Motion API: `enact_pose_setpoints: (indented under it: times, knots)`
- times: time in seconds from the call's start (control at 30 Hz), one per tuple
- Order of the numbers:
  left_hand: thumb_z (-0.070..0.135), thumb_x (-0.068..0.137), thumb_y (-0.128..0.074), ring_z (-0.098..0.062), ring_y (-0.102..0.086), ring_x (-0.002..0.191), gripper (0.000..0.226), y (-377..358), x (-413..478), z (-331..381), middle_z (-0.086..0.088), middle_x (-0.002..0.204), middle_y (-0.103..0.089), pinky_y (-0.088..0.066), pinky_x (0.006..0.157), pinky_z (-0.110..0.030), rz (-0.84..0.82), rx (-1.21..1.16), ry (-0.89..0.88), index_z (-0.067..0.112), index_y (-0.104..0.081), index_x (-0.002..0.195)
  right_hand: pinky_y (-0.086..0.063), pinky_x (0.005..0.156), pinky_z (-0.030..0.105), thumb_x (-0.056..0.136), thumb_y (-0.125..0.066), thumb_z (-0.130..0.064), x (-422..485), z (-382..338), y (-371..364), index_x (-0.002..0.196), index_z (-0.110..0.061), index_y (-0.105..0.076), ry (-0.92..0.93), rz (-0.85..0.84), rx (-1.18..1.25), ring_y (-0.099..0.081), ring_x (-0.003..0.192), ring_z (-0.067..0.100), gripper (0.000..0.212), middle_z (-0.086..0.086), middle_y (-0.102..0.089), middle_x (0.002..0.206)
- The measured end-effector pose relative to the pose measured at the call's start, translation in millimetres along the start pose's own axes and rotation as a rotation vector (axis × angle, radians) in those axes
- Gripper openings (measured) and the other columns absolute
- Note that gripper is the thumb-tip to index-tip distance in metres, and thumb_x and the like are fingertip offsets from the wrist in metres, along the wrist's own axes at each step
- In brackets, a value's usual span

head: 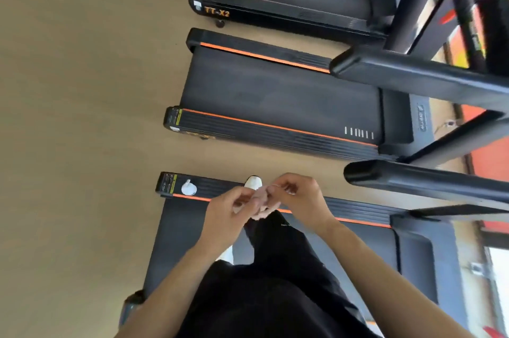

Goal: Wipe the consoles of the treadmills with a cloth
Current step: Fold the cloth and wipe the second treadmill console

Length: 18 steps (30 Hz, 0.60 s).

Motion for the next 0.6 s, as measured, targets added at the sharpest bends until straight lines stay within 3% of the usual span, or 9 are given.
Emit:
enact_pose_setpoints:
  times: [0.03, 0.1, 0.2, 0.27, 0.37, 0.47, 0.53, 0.6]
  knots:
    - [0.032, 0.092, -0.070, -0.007, -0.073, 0.086, 0.005, 5.0, 8.0, -1.1, 0.017, 0.088, -0.076, -0.057, 0.077, -0.027, 0.018, -0.001, 0.009, 0.036, -0.073, 0.093, -0.050, 0.070, 0.019, 0.088, -0.075, -0.010, 12.3, 1.7, 0.7, 0.074, -0.025, -0.073, -0.014, -0.011, 0.011, -0.061, 0.069, 0.005, 0.021, -0.006, -0.073, 0.076]
    - [0.019, 0.096, -0.070, -0.004, -0.072, 0.086, 0.017, 16.1, 27.3, -1.8, 0.018, 0.088, -0.076, -0.054, 0.076, -0.020, 0.052, 0.012, 0.028, 0.034, -0.073, 0.092, -0.051, 0.073, 0.023, 0.089, -0.074, -0.010, 35.6, 5.9, 1.4, 0.077, -0.025, -0.074, -0.039, -0.043, 0.026, -0.063, 0.072, 0.008, 0.019, -0.004, -0.073, 0.077]
    - [0.013, 0.096, -0.068, -0.002, -0.070, 0.081, 0.020, 34.3, 71.3, 7.8, 0.018, 0.083, -0.075, -0.051, 0.073, -0.015, 0.091, 0.013, 0.062, 0.029, -0.071, 0.085, -0.052, 0.076, 0.029, 0.090, -0.074, -0.012, 76.7, 14.1, 2.8, 0.086, -0.021, -0.075, -0.051, -0.091, 0.029, -0.064, 0.075, 0.015, 0.010, 0.006, -0.073, 0.082]
    - [0.016, 0.094, -0.067, -0.001, -0.068, 0.074, 0.014, 40.9, 109.6, 24.0, 0.016, 0.077, -0.074, -0.050, 0.068, -0.015, 0.086, -0.005, 0.087, 0.026, -0.069, 0.083, -0.050, 0.075, 0.025, 0.091, -0.073, -0.011, 105.9, 15.2, 7.7, 0.091, -0.019, -0.075, -0.050, -0.116, 0.035, -0.060, 0.075, 0.012, 0.008, 0.010, -0.072, 0.085]
    - [0.005, 0.098, -0.061, 0.005, -0.065, 0.066, 0.019, 44.4, 167.3, 51.6, 0.016, 0.072, -0.074, -0.045, 0.063, -0.009, 0.043, -0.013, 0.083, 0.017, -0.065, 0.084, -0.048, 0.074, 0.015, 0.092, -0.071, -0.012, 144.6, 12.9, 15.3, 0.097, -0.018, -0.074, -0.066, -0.169, 0.009, -0.060, 0.077, 0.009, 0.008, 0.006, -0.073, 0.089]
    - [0.020, 0.092, -0.060, -0.001, -0.064, 0.072, 0.009, 53.7, 232.0, 90.8, 0.011, 0.075, -0.073, -0.046, 0.068, -0.015, 0.086, 0.018, 0.030, 0.021, -0.066, 0.086, -0.045, 0.074, 0.011, 0.095, -0.067, -0.012, 188.4, 2.5, 36.9, 0.099, -0.021, -0.076, -0.063, -0.189, 0.007, -0.058, 0.076, 0.002, 0.013, -0.003, -0.072, 0.094]
    - [0.023, 0.091, -0.058, -0.006, -0.064, 0.076, 0.010, 54.5, 269.5, 112.3, 0.006, 0.080, -0.073, -0.048, 0.071, -0.021, 0.068, 0.031, 0.010, 0.024, -0.068, 0.090, -0.044, 0.075, 0.012, 0.094, -0.069, -0.012, 217.8, -4.7, 53.8, 0.108, -0.020, -0.075, -0.046, -0.186, 0.044, -0.059, 0.081, 0.008, 0.017, 0.001, -0.069, 0.101]
    - [0.022, 0.092, -0.057, -0.012, -0.064, 0.079, 0.014, 51.3, 296.9, 131.9, -0.002, 0.084, -0.073, -0.049, 0.071, -0.031, 0.042, 0.053, 0.007, 0.025, -0.070, 0.095, -0.046, 0.077, 0.010, 0.090, -0.074, -0.016, 238.8, -12.4, 68.5, 0.124, -0.029, -0.065, -0.061, -0.170, 0.124, -0.060, 0.091, 0.015, 0.037, 0.001, -0.060, 0.113]
Point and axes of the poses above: each hand's wrist, its own x-axis towards the middle knuckle, its own y-axis out of the back of the hand, z = x × y, the point moved 10 cm from there along x, towards the middle knuckle
